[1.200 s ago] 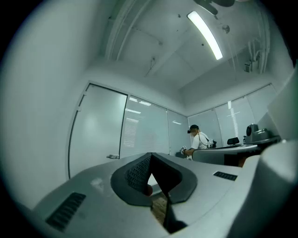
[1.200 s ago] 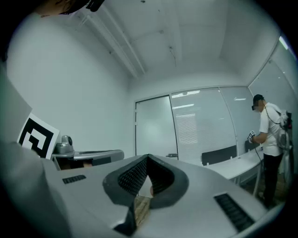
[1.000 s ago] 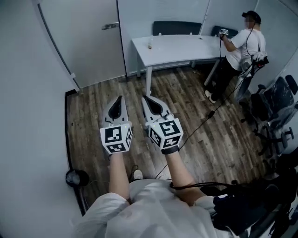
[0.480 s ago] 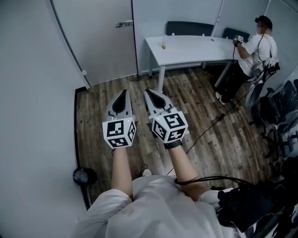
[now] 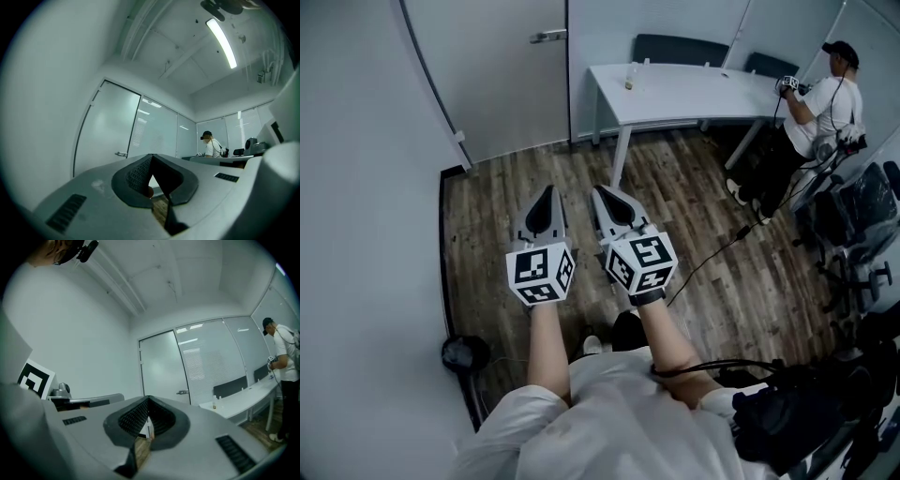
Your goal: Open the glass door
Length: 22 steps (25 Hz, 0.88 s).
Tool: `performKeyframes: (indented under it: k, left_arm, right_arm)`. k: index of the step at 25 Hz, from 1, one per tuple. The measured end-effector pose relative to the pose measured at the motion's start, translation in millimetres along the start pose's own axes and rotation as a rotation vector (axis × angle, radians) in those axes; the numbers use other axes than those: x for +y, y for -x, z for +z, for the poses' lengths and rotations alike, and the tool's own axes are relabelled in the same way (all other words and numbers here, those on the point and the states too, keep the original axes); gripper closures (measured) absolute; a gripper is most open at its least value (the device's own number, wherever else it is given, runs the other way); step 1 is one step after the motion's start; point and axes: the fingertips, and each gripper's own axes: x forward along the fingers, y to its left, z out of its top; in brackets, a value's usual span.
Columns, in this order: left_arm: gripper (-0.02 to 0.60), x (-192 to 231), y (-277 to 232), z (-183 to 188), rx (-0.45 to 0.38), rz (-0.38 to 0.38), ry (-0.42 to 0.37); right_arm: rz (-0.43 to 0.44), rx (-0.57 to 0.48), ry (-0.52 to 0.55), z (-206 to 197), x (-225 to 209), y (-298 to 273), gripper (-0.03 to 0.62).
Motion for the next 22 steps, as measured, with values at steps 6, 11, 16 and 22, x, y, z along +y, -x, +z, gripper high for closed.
performKeyframes:
  k: [6, 11, 16, 22]
  left_arm:
    - [0.592, 9.4, -24.8, -13.3, 0.029, 0.027, -0.015]
    - [0.592, 29.6, -54.1, -18.7, 0.029, 0.082, -0.020]
    - [0.592, 28.2, -118.6, -6.6, -0.006, 0.103, -0.061]
    - [0.592, 28.3, -177.7, 12.3, -0.072, 0.128, -0.052]
  right_arm:
    - [0.036, 0.029, -0.014, -13.1, -12.8, -32.2, 0.592]
    - [0.084, 0.019, -0.031, -20.7, -25.9, -64.9, 0.592]
    - [0.110, -0.035, -0.053, -0.8, -76.1, -110.0, 0.592]
    - [0.149, -0.108, -0.016, 34.1, -120.5, -153.2, 0.592]
